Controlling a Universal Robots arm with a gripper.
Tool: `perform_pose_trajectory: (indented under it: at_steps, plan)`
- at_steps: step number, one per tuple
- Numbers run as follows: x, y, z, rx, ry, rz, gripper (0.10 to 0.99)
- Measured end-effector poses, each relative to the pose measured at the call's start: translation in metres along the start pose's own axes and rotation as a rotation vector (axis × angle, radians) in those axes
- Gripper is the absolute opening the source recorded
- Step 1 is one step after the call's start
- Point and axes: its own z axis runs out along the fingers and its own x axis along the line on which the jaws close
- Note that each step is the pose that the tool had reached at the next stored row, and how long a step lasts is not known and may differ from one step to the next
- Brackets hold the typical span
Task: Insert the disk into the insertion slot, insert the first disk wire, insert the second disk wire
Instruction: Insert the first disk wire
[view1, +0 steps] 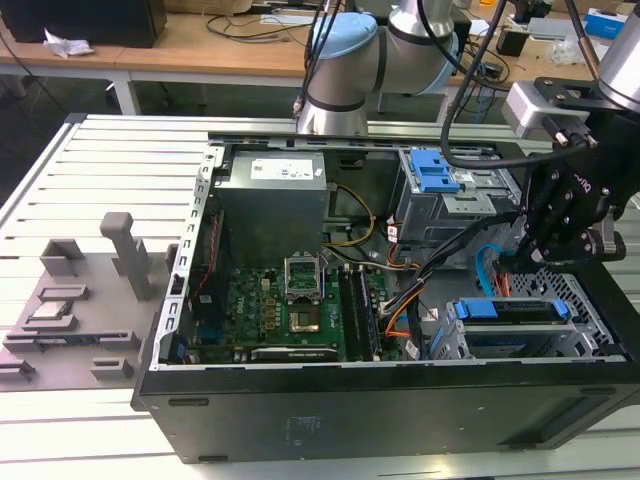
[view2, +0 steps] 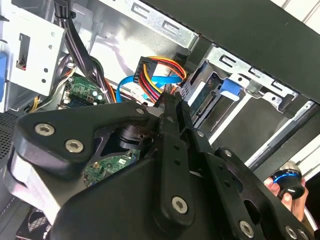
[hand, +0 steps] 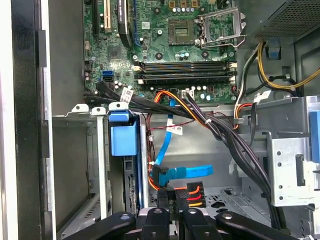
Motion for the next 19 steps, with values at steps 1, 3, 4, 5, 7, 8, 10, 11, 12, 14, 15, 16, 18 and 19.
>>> perform_pose_trajectory:
  at_steps: [1,3,4,5,7,8,10,11,12,14,15,16,18,19]
  plan:
    - [0.0000,0.0000,0.0000,0.000,0.0002,0.000,0.169]
    - [0.0000,0.0000,0.0000,0.000,0.0006,0.000,0.169]
    - [0.0036,-0.0002,0.0000,0.000,0.0006,0.000,0.169]
    - [0.0073,-0.0004,-0.0001,0.000,0.0007,0.000,0.169]
    - [0.0183,-0.0010,0.0001,0.000,0.0005,0.000,0.169]
    - [0.0241,-0.0014,0.0005,0.000,0.0006,0.000,0.169]
    - [0.0299,-0.0036,0.0033,0.000,0.0004,0.000,0.169]
    - [0.0299,-0.0051,0.0048,0.000,0.0006,0.000,0.169]
    - [0.0298,-0.0057,0.0056,0.000,0.0006,0.000,0.169]
    - [0.0297,-0.0071,0.0081,0.000,0.0006,0.000,0.169]
    - [0.0296,-0.0080,0.0091,0.000,0.0008,-0.001,0.169]
    - [0.0296,-0.0086,0.0098,0.000,0.0008,-0.001,0.169]
    - [0.0296,-0.0094,0.0106,0.000,0.0009,-0.002,0.169]
    - [0.0295,-0.0096,0.0109,0.000,0.0007,-0.002,0.169]
